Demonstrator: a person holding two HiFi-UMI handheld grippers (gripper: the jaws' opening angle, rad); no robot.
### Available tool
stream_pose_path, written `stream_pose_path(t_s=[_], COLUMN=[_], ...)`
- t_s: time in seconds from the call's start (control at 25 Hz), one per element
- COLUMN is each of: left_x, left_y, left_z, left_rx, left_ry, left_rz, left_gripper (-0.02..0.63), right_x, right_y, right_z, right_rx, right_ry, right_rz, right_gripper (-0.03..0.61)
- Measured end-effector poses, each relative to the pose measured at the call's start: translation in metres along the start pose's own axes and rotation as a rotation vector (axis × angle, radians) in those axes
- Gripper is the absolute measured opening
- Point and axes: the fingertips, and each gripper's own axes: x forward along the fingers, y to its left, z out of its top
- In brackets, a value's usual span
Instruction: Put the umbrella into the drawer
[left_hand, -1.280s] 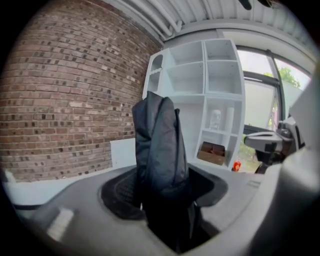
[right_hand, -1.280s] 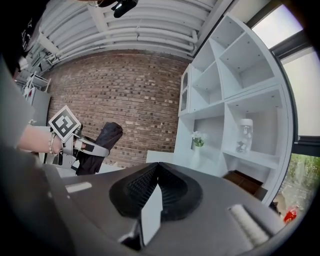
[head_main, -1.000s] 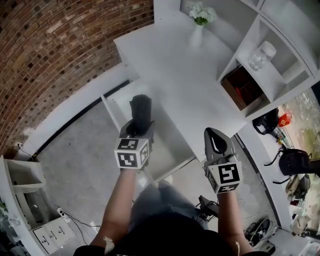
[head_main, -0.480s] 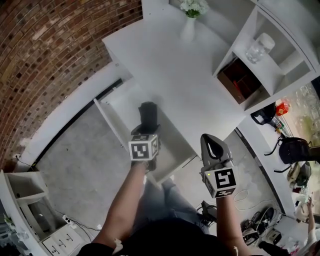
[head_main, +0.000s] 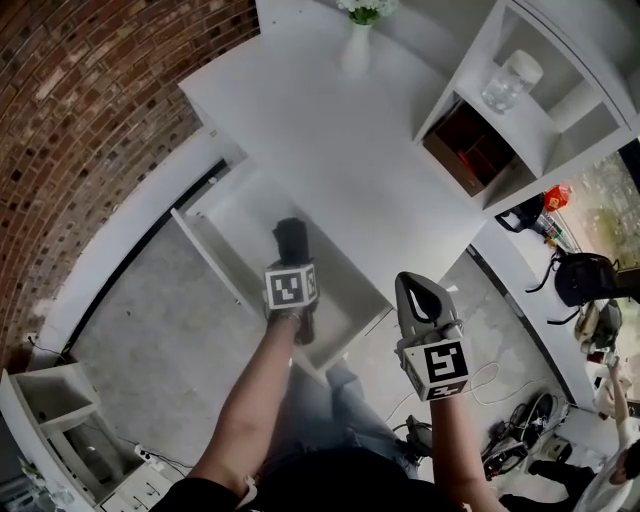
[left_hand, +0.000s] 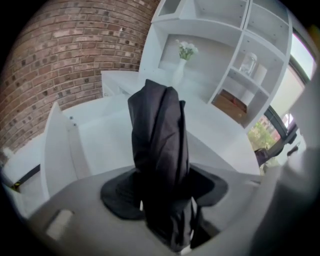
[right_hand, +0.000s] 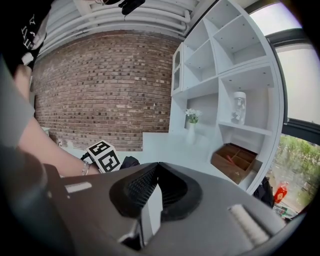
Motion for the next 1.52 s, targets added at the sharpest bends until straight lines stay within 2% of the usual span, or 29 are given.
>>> stream_pose_path(t_s=[0.28, 0.6, 0.76, 1.0, 1.12, 1.24, 1.36, 1.52], left_x=[0.033, 0.062, 0.073, 0.086, 0.083, 0.077, 0.065, 0.042], left_y=[0.015, 0.023, 0.022, 0.020, 0.015, 0.008, 0.004, 0.003], left_z=[-0.013, -0.020, -0.033, -0.031, -0.022, -0.006, 0.022, 0.028], left_rx=[-0.071, -0.088, -0.102, -0.056, -0.027, 0.029, 0.094, 0.128], left_ry=[0.099, 0.141, 0.216, 0.176, 0.125, 0.075, -0.009, -0.001], left_rz=[0.022, 0.036, 0.026, -0.013, -0.018, -0.024, -0.021, -0.007], left_gripper=[0.239, 0.245, 0.247, 0.261, 0.277, 0.366, 0.387, 0.390], right_x=[-0.001, -0.004, -0.004, -0.004, -0.004, -0.004, -0.005, -0.007], right_y=[-0.002, 0.001, 0.001, 0.005, 0.007, 0.009, 0.010, 0.011], right_z=[-0.011, -0.028, -0.030, -0.035, -0.036, -0.032, -0.023, -0.007], right_rx=[0.010, 0.026, 0.031, 0.035, 0.040, 0.042, 0.030, 0.041], right_ry=[0.023, 0.051, 0.061, 0.076, 0.085, 0.078, 0.058, 0.022], right_rz=[-0.036, -0.063, -0.074, -0.075, -0.071, -0.070, -0.060, -0.055], right_gripper=[0.002, 0.002, 0.002, 0.002, 0.002, 0.002, 0.002, 0.002])
